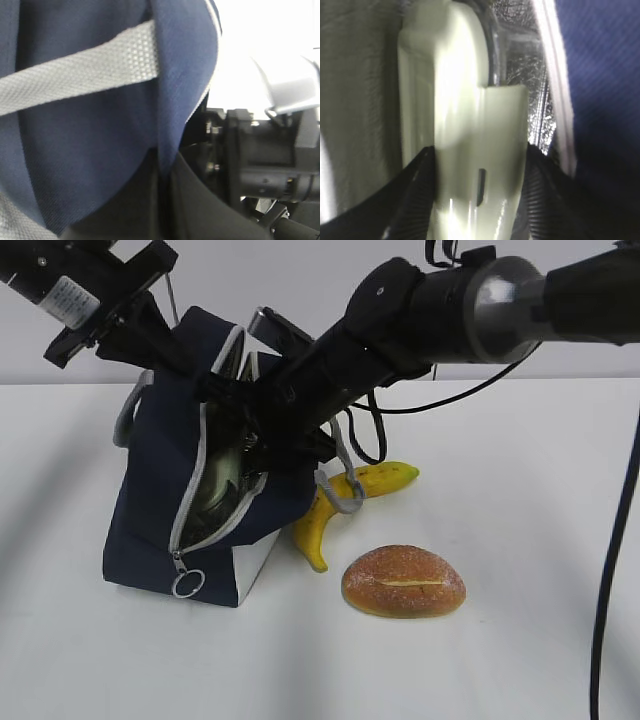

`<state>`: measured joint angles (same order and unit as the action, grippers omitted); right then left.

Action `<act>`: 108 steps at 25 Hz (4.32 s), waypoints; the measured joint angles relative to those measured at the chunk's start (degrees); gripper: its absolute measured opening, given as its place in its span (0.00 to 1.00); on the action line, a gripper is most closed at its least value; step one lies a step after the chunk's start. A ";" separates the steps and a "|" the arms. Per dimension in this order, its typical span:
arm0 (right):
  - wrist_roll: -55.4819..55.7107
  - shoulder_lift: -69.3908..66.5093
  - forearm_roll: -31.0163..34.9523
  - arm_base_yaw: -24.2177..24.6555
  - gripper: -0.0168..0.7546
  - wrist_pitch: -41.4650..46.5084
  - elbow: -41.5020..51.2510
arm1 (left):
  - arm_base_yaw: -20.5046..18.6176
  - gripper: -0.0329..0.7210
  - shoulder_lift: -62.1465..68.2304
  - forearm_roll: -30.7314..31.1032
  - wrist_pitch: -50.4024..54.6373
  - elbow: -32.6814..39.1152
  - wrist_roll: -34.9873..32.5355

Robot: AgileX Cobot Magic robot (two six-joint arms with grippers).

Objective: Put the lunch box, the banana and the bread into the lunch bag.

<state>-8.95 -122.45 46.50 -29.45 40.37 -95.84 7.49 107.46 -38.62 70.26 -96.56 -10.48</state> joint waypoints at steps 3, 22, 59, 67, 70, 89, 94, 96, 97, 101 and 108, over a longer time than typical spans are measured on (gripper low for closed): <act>-0.62 -1.63 0.93 -0.88 0.51 -1.78 -0.54 | 0.00 0.04 0.00 0.16 0.00 0.00 0.00; -2.20 4.14 -5.35 8.82 0.77 19.54 -8.88 | 0.00 0.04 0.34 0.89 0.00 0.00 0.00; 35.26 -4.05 -30.70 11.59 0.77 23.84 -13.25 | -2.32 0.04 0.34 6.82 0.05 0.00 0.00; 42.99 -5.90 -32.57 10.83 0.77 20.90 -13.25 | -2.32 0.04 0.34 6.80 0.05 0.00 0.00; 43.38 -7.56 -32.68 10.61 0.77 20.19 -13.25 | -2.32 0.04 0.34 6.57 0.05 0.00 0.00; 45.37 -12.97 -28.43 9.06 0.76 14.36 -13.25 | -2.32 0.04 0.34 6.39 0.09 0.00 0.00; 44.71 -13.21 -28.30 8.94 0.58 14.15 -13.25 | -2.32 0.04 0.34 6.39 0.09 0.00 0.00; 43.80 -13.21 -28.21 8.94 0.49 14.15 -13.25 | -2.32 0.04 0.34 6.39 0.09 0.00 0.00; 43.55 -13.21 -28.21 8.94 0.46 14.03 -13.25 | -2.32 0.04 0.34 6.39 0.09 0.00 0.00; 42.54 -13.21 -28.17 8.94 0.44 13.81 -13.25 | -2.32 0.04 0.34 6.39 0.09 0.00 0.00; 40.41 -13.34 -28.18 8.94 0.44 16.48 -18.77 | -2.32 0.04 0.34 6.34 0.09 0.00 0.00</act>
<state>31.46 -135.79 18.32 -20.51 56.86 -114.60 5.17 107.79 -32.28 70.36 -96.56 -10.48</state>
